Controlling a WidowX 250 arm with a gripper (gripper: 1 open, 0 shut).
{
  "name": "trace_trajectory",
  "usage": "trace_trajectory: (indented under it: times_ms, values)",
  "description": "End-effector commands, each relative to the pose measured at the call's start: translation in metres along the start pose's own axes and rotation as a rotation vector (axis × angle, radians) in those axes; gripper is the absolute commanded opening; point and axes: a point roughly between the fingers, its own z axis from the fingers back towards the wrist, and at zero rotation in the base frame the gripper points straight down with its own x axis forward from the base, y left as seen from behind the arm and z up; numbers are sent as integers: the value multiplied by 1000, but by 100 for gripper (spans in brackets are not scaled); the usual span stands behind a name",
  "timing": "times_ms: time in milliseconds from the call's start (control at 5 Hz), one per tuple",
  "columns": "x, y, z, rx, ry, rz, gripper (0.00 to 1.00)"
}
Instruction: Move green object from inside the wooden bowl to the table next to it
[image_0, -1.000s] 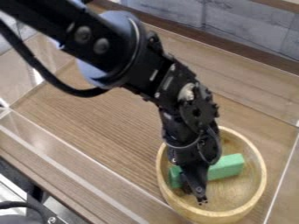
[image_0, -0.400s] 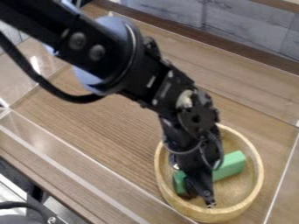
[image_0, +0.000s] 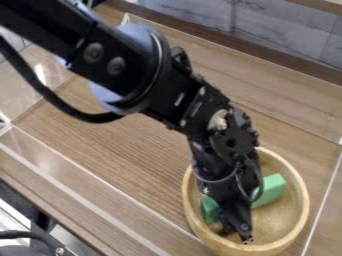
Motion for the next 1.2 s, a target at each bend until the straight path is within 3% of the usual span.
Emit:
trace_trajectory:
  times_ms: [0,400,800,1000]
  values:
    - [-9,-12,0,-29,53,-16,0]
    - [3,-15,29,20,19,73,0]
    - [12,-19,52,17,25,-5,0]
    - [19,-21,54,31,23,32,0]
